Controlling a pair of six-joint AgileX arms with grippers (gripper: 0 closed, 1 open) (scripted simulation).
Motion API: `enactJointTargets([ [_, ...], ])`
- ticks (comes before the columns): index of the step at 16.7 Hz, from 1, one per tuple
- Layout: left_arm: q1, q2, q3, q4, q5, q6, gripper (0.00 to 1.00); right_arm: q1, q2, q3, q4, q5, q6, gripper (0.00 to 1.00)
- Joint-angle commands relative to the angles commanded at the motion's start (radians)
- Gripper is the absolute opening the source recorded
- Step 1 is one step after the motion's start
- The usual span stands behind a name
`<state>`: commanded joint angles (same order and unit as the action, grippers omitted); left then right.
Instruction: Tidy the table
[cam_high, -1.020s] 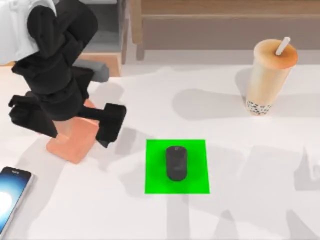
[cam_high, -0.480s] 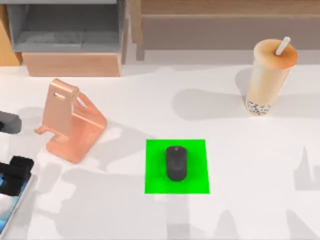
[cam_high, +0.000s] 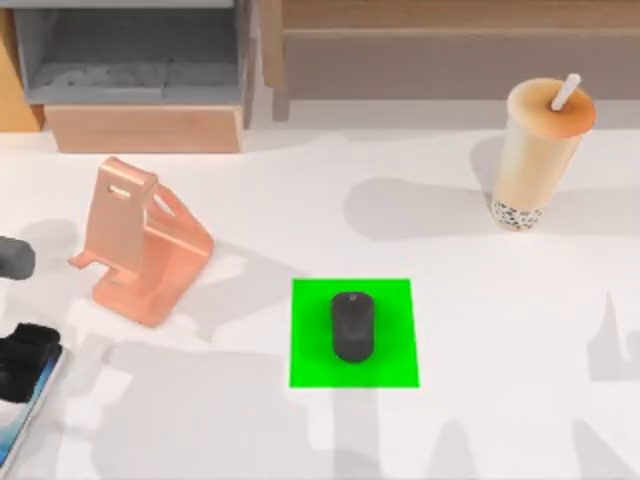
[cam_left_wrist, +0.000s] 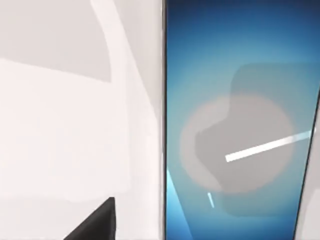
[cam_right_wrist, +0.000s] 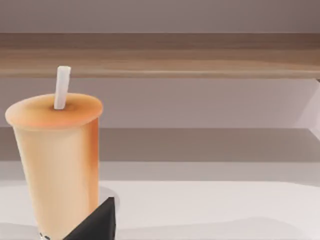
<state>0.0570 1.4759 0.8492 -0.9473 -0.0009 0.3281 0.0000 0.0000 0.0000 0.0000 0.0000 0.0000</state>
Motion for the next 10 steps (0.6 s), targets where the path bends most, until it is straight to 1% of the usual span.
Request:
enactJointTargets([
  [2, 0.002, 0.025, -0.029, 0.055, -0.001, 0.001, 1.00, 0.000, 0.000, 0.000, 0.000, 0.000, 0.000, 1.00],
  [7, 0.005, 0.120, -0.131, 0.261, -0.001, 0.005, 1.00, 0.000, 0.000, 0.000, 0.000, 0.000, 0.000, 1.00],
  [10, 0.006, 0.149, -0.161, 0.314, -0.001, 0.007, 1.00, 0.000, 0.000, 0.000, 0.000, 0.000, 0.000, 1.00],
])
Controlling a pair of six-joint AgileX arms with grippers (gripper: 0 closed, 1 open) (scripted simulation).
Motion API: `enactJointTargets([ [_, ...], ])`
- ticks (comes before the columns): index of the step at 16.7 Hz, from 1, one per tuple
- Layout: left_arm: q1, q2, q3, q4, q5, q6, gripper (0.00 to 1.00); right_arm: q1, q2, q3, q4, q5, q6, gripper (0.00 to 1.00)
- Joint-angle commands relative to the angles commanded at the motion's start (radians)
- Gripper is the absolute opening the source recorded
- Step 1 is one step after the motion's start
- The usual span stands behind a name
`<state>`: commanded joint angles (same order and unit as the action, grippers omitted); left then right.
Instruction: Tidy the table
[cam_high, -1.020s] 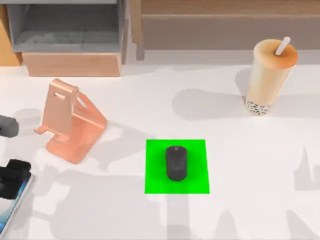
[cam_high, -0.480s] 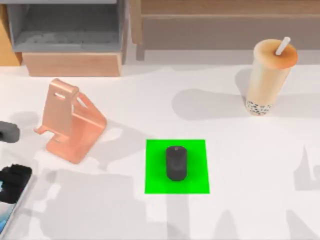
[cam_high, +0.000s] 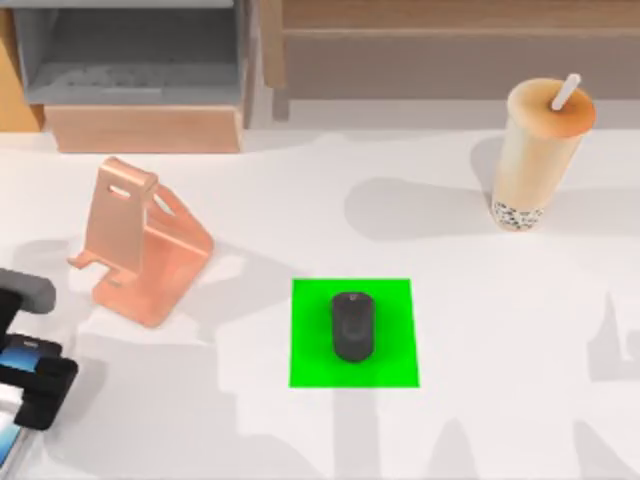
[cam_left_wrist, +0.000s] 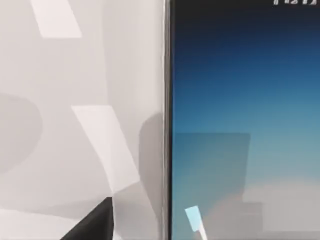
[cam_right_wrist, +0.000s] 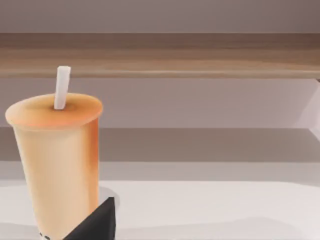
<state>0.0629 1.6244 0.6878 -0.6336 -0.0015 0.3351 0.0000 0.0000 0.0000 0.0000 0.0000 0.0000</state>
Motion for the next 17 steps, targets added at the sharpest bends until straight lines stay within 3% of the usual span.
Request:
enactJointTargets([
  [3, 0.000, 0.000, 0.000, 0.000, 0.000, 0.000, 1.00, 0.000, 0.000, 0.000, 0.000, 0.000, 0.000, 1.00],
  [16, 0.000, 0.000, 0.000, 0.000, 0.000, 0.000, 0.02, 0.000, 0.000, 0.000, 0.000, 0.000, 0.000, 1.00],
  [17, 0.000, 0.000, 0.000, 0.000, 0.000, 0.000, 0.00, 0.000, 0.000, 0.000, 0.000, 0.000, 0.000, 1.00],
])
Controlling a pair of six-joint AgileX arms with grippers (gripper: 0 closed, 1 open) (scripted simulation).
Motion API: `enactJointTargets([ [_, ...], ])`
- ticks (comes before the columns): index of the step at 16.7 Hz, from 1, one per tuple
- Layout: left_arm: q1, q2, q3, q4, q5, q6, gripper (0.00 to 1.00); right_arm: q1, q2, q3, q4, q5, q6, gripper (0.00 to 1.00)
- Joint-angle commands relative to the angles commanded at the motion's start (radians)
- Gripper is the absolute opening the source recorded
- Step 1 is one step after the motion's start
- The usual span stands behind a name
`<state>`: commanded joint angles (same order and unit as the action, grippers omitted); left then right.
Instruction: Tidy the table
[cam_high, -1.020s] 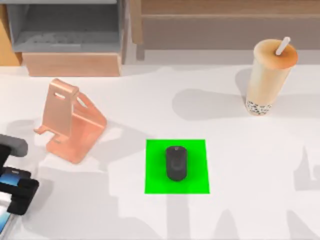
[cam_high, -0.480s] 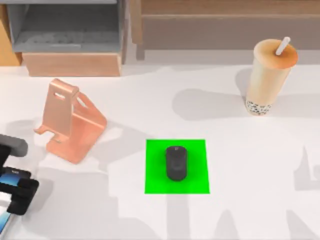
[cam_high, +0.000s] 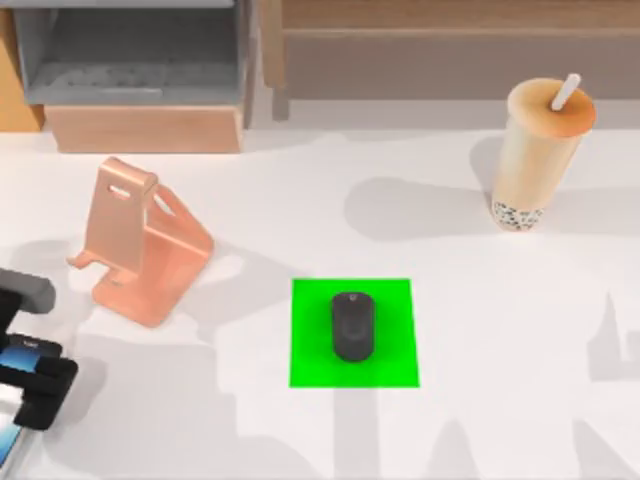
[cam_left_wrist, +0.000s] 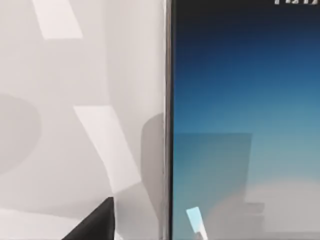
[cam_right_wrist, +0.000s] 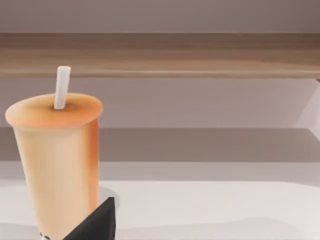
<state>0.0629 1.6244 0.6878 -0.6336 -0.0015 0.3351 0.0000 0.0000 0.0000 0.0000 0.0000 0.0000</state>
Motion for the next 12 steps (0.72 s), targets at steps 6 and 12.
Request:
enactJointTargets([
  [6, 0.000, 0.000, 0.000, 0.000, 0.000, 0.000, 0.00, 0.000, 0.000, 0.000, 0.000, 0.000, 0.000, 1.00],
  [12, 0.000, -0.065, 0.043, -0.078, 0.009, -0.005, 0.00, 0.000, 0.000, 0.000, 0.000, 0.000, 0.000, 1.00],
])
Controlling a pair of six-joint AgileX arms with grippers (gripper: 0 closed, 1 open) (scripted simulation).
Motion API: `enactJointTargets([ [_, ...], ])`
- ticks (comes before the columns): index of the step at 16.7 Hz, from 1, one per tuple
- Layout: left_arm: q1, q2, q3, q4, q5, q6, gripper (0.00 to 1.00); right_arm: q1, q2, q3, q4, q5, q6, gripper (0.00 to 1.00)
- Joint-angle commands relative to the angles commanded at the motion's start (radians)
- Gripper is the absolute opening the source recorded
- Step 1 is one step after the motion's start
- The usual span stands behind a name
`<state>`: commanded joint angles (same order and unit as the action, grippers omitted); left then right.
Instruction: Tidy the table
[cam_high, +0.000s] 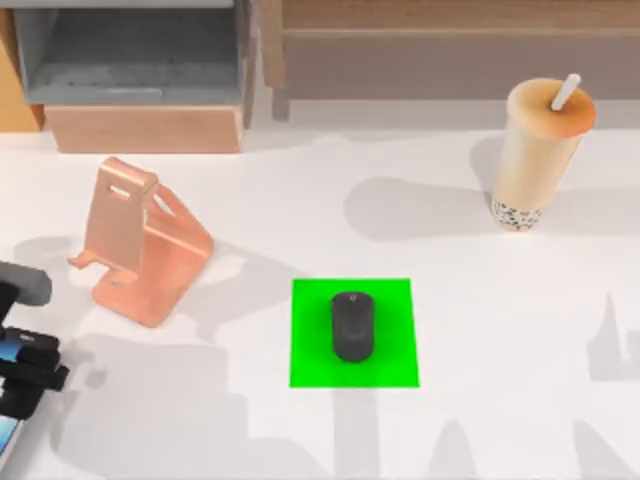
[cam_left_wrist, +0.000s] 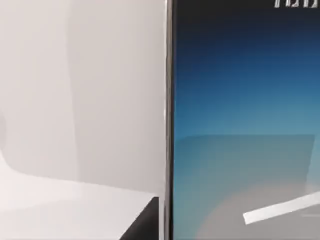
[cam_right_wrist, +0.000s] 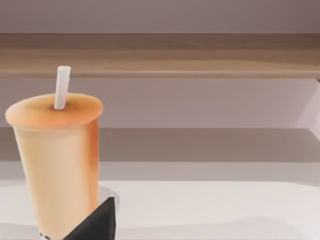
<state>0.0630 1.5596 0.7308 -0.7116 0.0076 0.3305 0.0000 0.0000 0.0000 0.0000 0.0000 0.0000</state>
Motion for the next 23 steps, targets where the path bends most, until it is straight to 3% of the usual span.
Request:
enactJointTargets([
  [6, -0.002, -0.045, 0.045, -0.098, 0.000, 0.001, 0.00, 0.000, 0.000, 0.000, 0.000, 0.000, 0.000, 1.00],
  [11, 0.007, -0.054, 0.047, -0.082, 0.003, -0.001, 0.00, 0.000, 0.000, 0.000, 0.000, 0.000, 0.000, 1.00],
  [18, 0.077, -0.258, 0.004, 0.226, 0.115, -0.053, 0.00, 0.000, 0.000, 0.000, 0.000, 0.000, 0.000, 1.00],
  [23, 0.022, -0.411, -0.114, 0.487, 0.259, -0.092, 0.00, 0.000, 0.000, 0.000, 0.000, 0.000, 0.000, 1.00],
])
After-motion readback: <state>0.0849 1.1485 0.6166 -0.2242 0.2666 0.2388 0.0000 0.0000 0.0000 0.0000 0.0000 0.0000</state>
